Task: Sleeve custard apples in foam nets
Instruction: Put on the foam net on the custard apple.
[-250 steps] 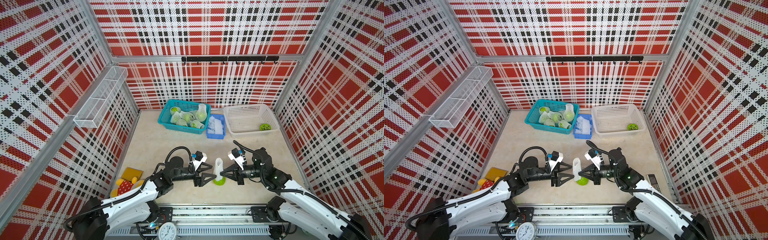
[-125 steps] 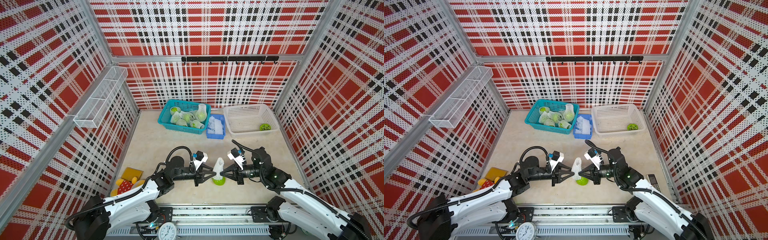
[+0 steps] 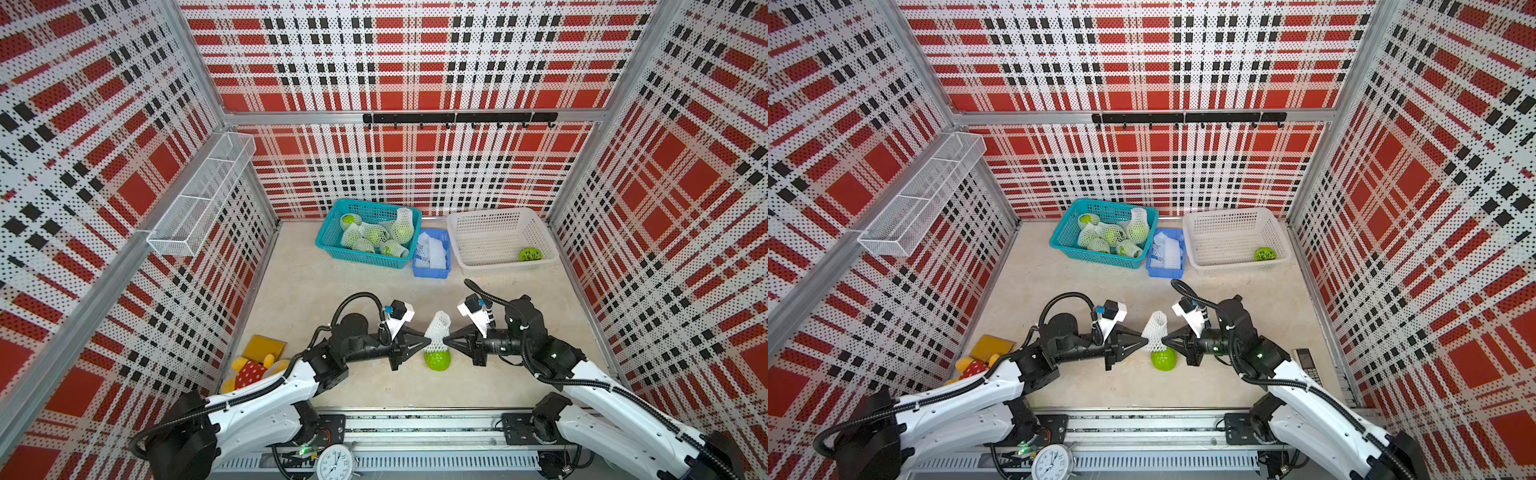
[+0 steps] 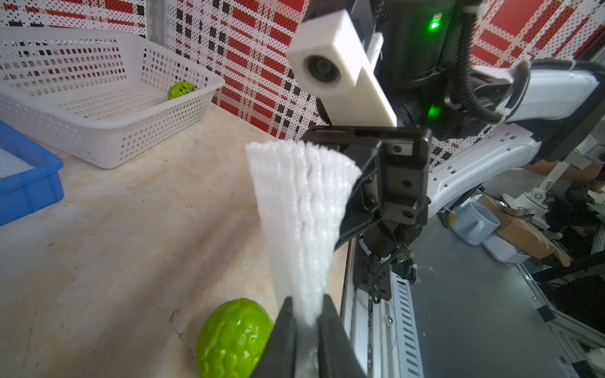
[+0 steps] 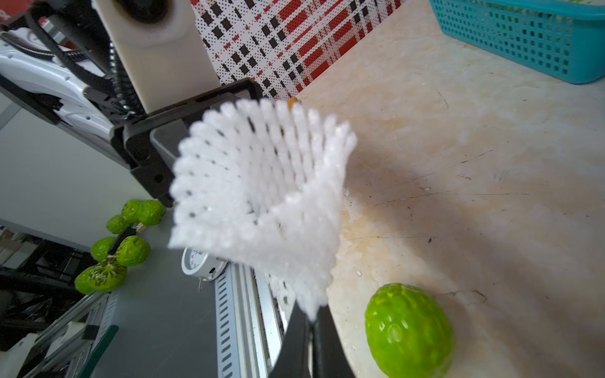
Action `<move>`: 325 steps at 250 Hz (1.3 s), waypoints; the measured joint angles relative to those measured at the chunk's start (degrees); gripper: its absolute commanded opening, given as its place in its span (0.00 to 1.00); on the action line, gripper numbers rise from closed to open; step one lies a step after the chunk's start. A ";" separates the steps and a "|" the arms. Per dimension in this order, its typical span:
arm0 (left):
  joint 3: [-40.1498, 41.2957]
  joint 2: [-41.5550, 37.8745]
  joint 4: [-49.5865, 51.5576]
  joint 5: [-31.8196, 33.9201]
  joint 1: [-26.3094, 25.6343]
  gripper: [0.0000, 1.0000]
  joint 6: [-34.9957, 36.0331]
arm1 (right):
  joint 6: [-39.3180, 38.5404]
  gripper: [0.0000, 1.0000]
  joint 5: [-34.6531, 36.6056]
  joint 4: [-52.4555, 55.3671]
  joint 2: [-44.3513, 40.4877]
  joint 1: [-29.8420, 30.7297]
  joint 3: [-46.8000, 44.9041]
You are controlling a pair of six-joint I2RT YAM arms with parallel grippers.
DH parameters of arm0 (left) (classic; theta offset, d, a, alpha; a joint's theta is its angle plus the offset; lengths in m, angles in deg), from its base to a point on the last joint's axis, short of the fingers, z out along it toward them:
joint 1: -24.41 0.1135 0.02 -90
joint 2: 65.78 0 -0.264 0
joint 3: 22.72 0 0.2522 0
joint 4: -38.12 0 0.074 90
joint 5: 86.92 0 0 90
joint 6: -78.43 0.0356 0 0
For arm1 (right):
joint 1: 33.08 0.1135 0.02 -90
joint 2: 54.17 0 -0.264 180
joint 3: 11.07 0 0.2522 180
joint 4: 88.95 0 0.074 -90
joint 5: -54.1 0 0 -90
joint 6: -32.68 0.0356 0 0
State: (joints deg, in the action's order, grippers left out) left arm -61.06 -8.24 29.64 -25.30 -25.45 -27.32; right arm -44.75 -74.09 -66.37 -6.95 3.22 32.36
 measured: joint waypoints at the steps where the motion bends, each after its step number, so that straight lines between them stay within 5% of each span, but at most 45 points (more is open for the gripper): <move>1: 0.00 0.07 0.02 0.04 -0.04 0.19 0.00 | 0.00 0.00 0.09 0.00 0.00 0.00 -0.02; 33: 0.00 3.91 -0.04 1.95 -0.87 0.34 1.57 | -0.48 0.00 3.93 0.07 1.33 0.09 -0.24; 72: 0.00 8.85 -0.96 3.41 -1.01 0.37 2.80 | -0.85 0.00 7.50 -0.39 3.41 0.37 -1.31; 183: 0.00 16.02 -4.44 3.89 -0.96 0.05 4.13 | -1.53 0.00 11.58 -1.53 5.64 1.31 -4.11; 325: 0.11 22.49 -7.96 4.92 -0.94 0.03 5.64 | -2.27 0.00 15.13 -3.93 8.68 3.23 -5.57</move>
State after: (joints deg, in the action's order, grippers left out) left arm -60.95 14.25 21.68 -20.38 -26.39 -21.68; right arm -47.02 -58.97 -70.30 1.73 6.45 26.78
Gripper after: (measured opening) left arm 0.044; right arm 0.052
